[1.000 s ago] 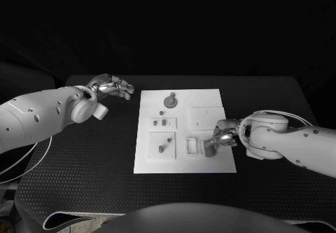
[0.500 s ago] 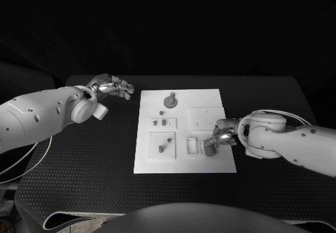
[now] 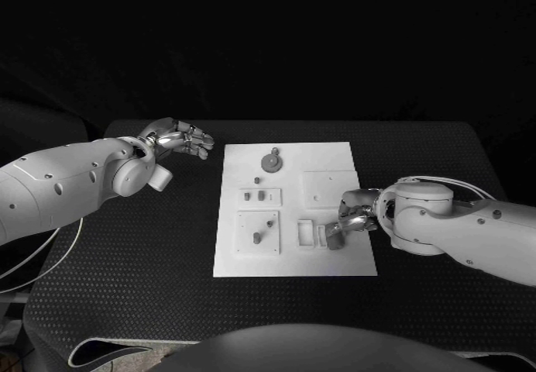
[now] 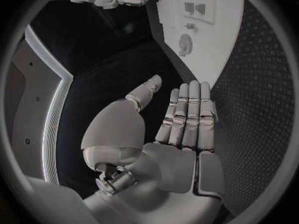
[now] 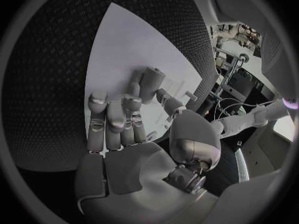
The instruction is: Assemble the parts on the task board
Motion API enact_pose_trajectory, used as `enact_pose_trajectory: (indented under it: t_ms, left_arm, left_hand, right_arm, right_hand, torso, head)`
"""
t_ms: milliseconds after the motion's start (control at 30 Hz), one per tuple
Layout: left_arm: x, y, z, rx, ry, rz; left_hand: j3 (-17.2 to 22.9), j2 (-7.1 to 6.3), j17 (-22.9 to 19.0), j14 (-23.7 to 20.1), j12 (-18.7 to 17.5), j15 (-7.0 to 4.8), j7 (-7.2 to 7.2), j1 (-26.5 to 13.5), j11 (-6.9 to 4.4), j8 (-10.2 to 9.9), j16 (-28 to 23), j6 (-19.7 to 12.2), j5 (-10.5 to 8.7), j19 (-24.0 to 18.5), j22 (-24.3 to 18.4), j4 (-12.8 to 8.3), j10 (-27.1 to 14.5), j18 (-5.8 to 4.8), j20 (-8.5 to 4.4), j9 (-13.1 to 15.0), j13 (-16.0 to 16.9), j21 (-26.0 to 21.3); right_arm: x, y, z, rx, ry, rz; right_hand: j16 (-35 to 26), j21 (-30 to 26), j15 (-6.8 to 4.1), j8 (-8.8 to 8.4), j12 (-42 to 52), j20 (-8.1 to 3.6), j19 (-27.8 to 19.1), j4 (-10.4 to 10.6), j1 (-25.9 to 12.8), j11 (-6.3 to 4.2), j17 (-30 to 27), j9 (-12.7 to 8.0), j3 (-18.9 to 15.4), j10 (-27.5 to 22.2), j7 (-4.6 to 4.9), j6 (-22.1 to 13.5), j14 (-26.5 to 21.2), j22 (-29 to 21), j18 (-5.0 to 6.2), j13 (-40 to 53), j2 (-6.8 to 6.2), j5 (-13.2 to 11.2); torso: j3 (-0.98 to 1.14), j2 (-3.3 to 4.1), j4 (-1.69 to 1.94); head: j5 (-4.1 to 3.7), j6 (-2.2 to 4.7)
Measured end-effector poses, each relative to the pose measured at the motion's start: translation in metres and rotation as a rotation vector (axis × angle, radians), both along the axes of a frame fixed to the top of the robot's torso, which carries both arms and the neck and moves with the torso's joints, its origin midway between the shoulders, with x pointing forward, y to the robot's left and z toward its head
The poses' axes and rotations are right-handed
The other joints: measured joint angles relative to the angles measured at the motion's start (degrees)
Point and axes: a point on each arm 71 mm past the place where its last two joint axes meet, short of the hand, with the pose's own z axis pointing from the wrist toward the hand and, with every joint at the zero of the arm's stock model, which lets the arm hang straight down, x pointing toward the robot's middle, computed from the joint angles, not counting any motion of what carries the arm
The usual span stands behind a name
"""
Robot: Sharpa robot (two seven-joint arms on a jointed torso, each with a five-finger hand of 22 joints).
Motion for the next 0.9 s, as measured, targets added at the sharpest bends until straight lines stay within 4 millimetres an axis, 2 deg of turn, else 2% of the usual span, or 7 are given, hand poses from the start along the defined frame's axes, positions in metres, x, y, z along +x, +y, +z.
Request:
enact_pose_trajectory:
  t_ms: [133, 233, 267, 333, 467, 900]
  left_arm:
    - [0.000, 0.000, 0.000, 0.000, 0.000, 0.000]
    - [0.000, 0.000, 0.000, 0.000, 0.000, 0.000]
    - [0.000, 0.000, 0.000, 0.000, 0.000, 0.000]
    - [0.000, 0.000, 0.000, 0.000, 0.001, 0.001]
    - [0.000, 0.001, 0.000, 0.000, 0.001, 0.001]
    - [0.000, 0.001, 0.000, 0.000, 0.003, 0.001]
  left_hand:
    - [0.0, 0.00, 0.0, 0.0, 0.0, 0.00, 0.00, 0.0, 0.00, 0.0, 0.0, 0.0, 0.00, 0.0, 0.0, 0.0, 0.0, 0.00, 0.00, 0.0, 0.0, 0.0]
    - [0.0, 0.00, 0.0, 0.0, 0.0, 0.00, 0.00, 0.0, 0.00, 0.0, 0.0, 0.0, 0.00, 0.0, 0.0, 0.0, 0.0, 0.00, 0.00, 0.0, 0.0, 0.0]
    - [0.0, 0.00, 0.0, 0.0, 0.0, 0.00, 0.00, 0.0, 0.00, 0.0, 0.0, 0.0, 0.00, 0.0, 0.0, 0.0, 0.0, 0.00, 0.00, 0.0, 0.0, 0.0]
    - [0.0, 0.00, 0.1, 0.0, 0.0, 0.00, 0.00, 0.0, 0.00, 0.0, 0.0, 0.0, 0.00, 0.0, 0.0, 0.0, 0.0, 0.00, 0.00, 0.0, 0.0, 0.0]
    - [0.0, 0.00, 0.1, 0.0, 0.0, 0.00, 0.00, 0.0, 0.00, 0.0, 0.0, 0.0, 0.00, 0.0, 0.0, 0.0, 0.0, -0.01, 0.00, 0.0, 0.0, 0.0]
    - [0.0, 0.00, 0.1, 0.0, 0.0, 0.00, 0.00, 0.0, 0.00, 0.0, -0.1, 0.0, 0.00, 0.0, 0.0, 0.0, 0.0, -0.01, 0.00, 0.0, 0.0, 0.0]
  right_arm:
    - [-0.003, 0.007, 0.002, -0.048, -0.049, 0.048]
    - [-0.007, 0.016, 0.003, -0.064, -0.075, 0.090]
    - [-0.009, 0.020, 0.002, -0.063, -0.078, 0.105]
    - [-0.013, 0.024, 0.001, -0.066, -0.080, 0.126]
    - [-0.014, 0.024, -0.001, -0.077, -0.082, 0.138]
    - [-0.016, 0.028, 0.001, -0.102, -0.103, 0.170]
  right_hand:
    - [0.0, 0.0, 0.05, -0.06, 0.2, 0.19, 0.0, -0.1, 0.1, -0.10, 0.2, 0.0, 0.0, 0.1, 0.00, 0.0, -0.1, 0.0, 0.00, -0.1, -0.69, 0.0]
    - [0.0, 0.0, 0.04, -1.29, 0.2, 0.28, 0.1, 0.2, 0.2, -0.30, 0.4, 0.0, 0.3, 0.3, 0.16, 0.2, 0.0, 0.0, 0.02, -0.1, -0.86, 0.0]
    - [0.0, 0.0, 0.04, -1.31, 0.2, 0.28, 0.1, 0.3, 0.0, -0.30, 0.5, -1.9, 0.4, 0.3, 0.16, 0.2, 0.0, 0.0, 0.02, -0.2, -1.05, 0.0]
    - [0.0, 0.0, 0.04, -1.26, 0.2, 0.28, 0.1, 0.6, -0.1, -0.31, 0.7, -3.9, 0.8, 0.3, 0.17, 0.1, 0.0, 0.0, 0.27, -0.2, -1.22, 0.0]
    - [0.0, 0.0, -0.04, -0.95, 0.2, 0.48, 0.3, 1.3, -0.5, -0.53, 0.9, -3.7, 1.0, 0.5, -0.13, 0.4, 0.1, 0.0, 0.47, -0.2, -1.60, 0.0]
    - [0.0, 0.0, -0.09, -0.95, 0.4, 0.48, 0.3, 1.5, -0.2, -0.51, 1.1, -3.5, 1.1, 0.5, 0.06, 0.7, 0.3, 0.0, 0.57, -0.2, -1.90, 0.0]
  torso:
    - [0.00, 0.00, -0.02]
    - [0.00, 0.01, -0.02]
    - [0.00, 0.01, -0.02]
    - [0.00, 0.00, -0.02]
    - [-0.01, 0.00, -0.02]
    - [-0.01, 0.00, -0.01]
  head:
    - [0.00, 0.00]
    - [0.00, 0.00]
    - [0.01, 0.00]
    - [0.01, 0.00]
    - [0.01, 0.00]
    - [-0.01, 0.00]
